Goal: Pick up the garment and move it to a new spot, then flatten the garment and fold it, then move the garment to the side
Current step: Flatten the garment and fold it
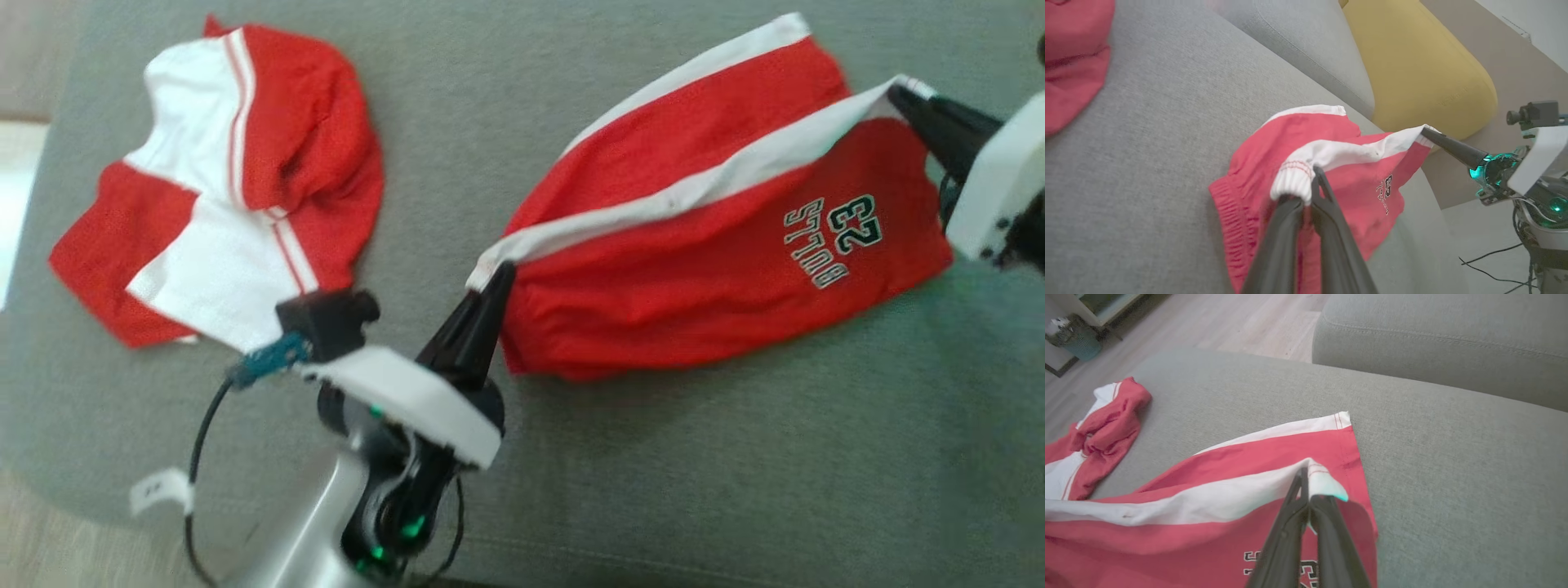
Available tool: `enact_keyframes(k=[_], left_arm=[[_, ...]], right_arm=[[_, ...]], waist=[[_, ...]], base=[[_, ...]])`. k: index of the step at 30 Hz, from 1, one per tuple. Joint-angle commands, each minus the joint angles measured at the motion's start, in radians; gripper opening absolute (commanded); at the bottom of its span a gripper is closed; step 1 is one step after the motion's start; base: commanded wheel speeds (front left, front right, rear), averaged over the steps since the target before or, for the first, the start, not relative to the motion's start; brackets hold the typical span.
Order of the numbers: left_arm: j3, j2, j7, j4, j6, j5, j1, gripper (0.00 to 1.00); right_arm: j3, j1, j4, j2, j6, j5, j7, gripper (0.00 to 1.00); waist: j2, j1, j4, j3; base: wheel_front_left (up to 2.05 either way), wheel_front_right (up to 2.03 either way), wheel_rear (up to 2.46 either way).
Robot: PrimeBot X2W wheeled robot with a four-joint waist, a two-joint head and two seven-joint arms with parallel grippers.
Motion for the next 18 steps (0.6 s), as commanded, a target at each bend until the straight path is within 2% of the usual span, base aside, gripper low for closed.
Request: enact_keyframes(k=[1, 11, 18], left_arm=[[0.023, -0.009, -0.009, -0.001, -0.009, 0.003, -0.070, 0.00], [-0.027, -0.045, -0.088, 0.209, -0.032, -0.043, -0.254, 0.00], [-0.108, -0.047, -0.154, 0.309, -0.011, -0.090, -0.336, 0.00]], right_arm=[[0.020, -0.049, 0.015, -0.026, 0.008, -0.015, -0.010, 0.00], [0.102, -0.241, 0.240, -0.042, 0.008, -0.043, -0.130, 0.00], [0.154, -0.316, 0.345, -0.040, 0.008, -0.045, -0.210, 0.00]], waist=[[0.0000, 0.0000, 0.056, 0.043], [0.0000, 0.0000, 0.100, 0.085], [0.0000, 0.0000, 0.103, 0.111]], base=[[0.00, 0.00, 0.00], [0.00, 0.00, 0.00], [0.00, 0.00, 0.00]])
